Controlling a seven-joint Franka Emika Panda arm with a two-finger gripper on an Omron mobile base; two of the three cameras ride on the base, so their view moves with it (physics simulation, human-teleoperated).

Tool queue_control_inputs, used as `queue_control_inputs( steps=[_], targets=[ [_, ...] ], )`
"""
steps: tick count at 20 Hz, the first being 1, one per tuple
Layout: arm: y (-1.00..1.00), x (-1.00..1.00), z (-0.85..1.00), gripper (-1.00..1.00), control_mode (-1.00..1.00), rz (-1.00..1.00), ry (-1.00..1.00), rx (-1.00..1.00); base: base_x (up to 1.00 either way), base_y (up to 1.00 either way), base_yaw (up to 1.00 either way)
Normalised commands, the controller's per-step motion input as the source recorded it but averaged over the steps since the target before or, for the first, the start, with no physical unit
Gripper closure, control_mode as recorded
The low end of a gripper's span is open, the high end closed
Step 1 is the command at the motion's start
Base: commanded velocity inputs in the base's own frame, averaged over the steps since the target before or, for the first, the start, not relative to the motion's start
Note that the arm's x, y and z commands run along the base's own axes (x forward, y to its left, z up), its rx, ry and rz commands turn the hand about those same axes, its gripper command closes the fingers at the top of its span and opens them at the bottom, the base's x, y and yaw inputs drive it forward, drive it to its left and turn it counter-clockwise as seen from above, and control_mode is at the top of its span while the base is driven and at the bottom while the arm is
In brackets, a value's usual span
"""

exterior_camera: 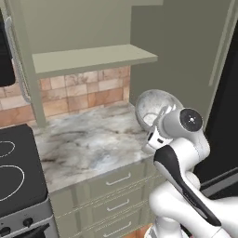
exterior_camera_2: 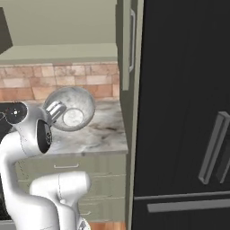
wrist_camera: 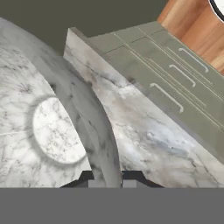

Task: Move the bowls from the cabinet to the plates on the dining table.

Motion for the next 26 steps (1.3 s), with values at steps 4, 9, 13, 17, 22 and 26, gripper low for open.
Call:
queue_control_inputs(
  steps=[4,9,13,17,22,26],
  targets=[
    [0.00,0.00,0.00,1.00,1.00,0.00,0.00,0.00,-0.64,0.00,0.10],
    [0.00,0.00,0.00,1.00,1.00,0.00,0.00,0.00,-0.20,0.17,0.19],
    [0.00,0.00,0.00,1.00,1.00,0.00,0.00,0.00,0.00,0.37,0.39],
    [0.00,0.00,0.00,1.00,1.00,0.00,0.00,0.00,0.00,0.50,0.47],
    [0.00,0.00,0.00,1.00,1.00,0.00,0.00,0.00,-0.45,0.44,0.39],
    [0.00,0.00,0.00,1.00,1.00,0.00,0.00,0.00,-0.71,0.47,0.39]
  ],
)
